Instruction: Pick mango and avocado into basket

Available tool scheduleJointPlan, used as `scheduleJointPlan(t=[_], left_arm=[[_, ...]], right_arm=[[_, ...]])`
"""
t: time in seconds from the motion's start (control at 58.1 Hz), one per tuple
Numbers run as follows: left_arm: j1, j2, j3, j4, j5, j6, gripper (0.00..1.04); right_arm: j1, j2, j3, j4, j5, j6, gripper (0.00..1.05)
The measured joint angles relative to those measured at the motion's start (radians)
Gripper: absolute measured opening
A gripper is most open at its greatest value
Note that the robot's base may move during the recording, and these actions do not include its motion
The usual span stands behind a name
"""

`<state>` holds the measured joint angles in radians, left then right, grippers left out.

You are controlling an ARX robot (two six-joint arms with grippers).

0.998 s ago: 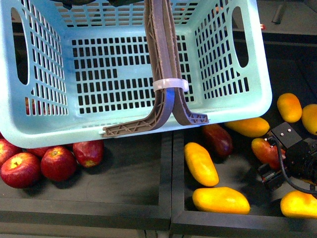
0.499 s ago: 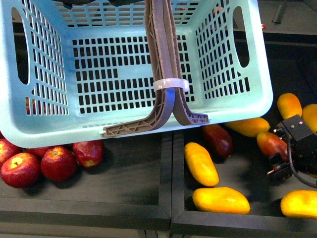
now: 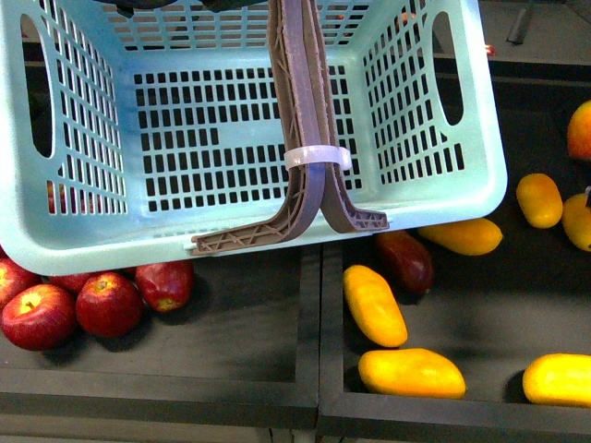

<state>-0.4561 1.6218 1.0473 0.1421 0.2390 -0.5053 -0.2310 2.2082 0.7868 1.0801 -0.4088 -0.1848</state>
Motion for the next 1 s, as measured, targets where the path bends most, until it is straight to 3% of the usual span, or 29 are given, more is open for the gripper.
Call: scheduleJointPlan(t=[0.224, 0.465, 0.998], left_arm=[[0.000, 0.000, 0.000, 0.000, 0.000, -0.001, 0.07], [0.000, 0.000, 0.000, 0.000, 0.000, 0.000, 0.07], [0.000, 0.000, 0.000, 0.000, 0.000, 0.000, 0.07]], right_arm=[[0.050, -0.204, -0.108, 0.010, -0.055, 0.105, 0.63], [0.159, -0.411, -0.209, -0.010, -0.125, 0.224, 0.63], [0.471, -0.512, -0.251, -0.066, -0.003, 0.233, 0.63]])
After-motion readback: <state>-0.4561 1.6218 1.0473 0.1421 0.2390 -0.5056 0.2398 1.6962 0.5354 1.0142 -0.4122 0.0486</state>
